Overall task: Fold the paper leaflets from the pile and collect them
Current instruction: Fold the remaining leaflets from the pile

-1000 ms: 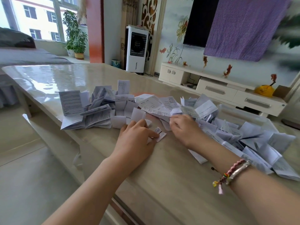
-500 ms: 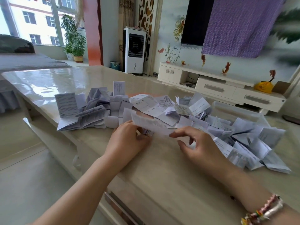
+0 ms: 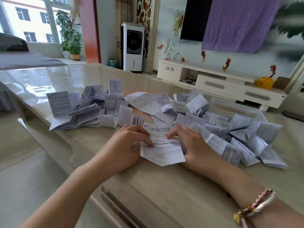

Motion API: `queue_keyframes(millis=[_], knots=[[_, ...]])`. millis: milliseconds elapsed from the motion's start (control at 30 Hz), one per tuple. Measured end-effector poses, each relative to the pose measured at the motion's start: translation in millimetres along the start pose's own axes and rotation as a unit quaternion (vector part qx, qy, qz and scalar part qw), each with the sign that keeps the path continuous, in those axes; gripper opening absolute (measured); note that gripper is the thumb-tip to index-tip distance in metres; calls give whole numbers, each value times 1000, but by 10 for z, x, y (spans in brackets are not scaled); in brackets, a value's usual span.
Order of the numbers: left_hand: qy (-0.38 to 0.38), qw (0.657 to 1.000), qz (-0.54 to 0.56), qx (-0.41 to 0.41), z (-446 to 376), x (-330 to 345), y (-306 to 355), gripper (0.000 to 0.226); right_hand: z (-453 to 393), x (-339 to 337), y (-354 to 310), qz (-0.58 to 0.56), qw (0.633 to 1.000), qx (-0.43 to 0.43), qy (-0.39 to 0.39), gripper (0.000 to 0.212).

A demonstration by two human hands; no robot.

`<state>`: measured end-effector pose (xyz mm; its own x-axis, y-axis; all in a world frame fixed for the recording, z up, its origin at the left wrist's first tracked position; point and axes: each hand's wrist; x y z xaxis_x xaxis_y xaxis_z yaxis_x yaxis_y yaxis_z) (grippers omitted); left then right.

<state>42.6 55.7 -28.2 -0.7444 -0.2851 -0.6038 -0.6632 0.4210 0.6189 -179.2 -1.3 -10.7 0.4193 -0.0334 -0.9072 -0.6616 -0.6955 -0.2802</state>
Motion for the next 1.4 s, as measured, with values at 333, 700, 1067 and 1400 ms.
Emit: queue_keyframes(millis=[333, 700, 1067, 1400], knots=[[43, 997, 26, -62, 68, -79, 127, 15, 16, -74, -76, -90, 992, 84, 37, 10], [-2, 990, -34, -136, 70, -3, 189, 81, -35, 30, -14, 32, 991, 117, 53, 29], [-59, 993, -102, -8, 97, 0, 127, 49, 19, -9, -36, 25, 999, -39, 28, 29], [-29, 997, -74, -11, 44, -14, 125, 54, 7, -31, -74, 28, 996, -65, 54, 23]])
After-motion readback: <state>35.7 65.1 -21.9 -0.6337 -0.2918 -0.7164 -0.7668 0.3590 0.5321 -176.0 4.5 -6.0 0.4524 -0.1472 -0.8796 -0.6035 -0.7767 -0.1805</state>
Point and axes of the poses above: each hand's wrist, its own z-axis away from the middle knuckle, its own x-axis out of the palm, y = z × x, and after that the axes turned 9 degrees about z, right-handed
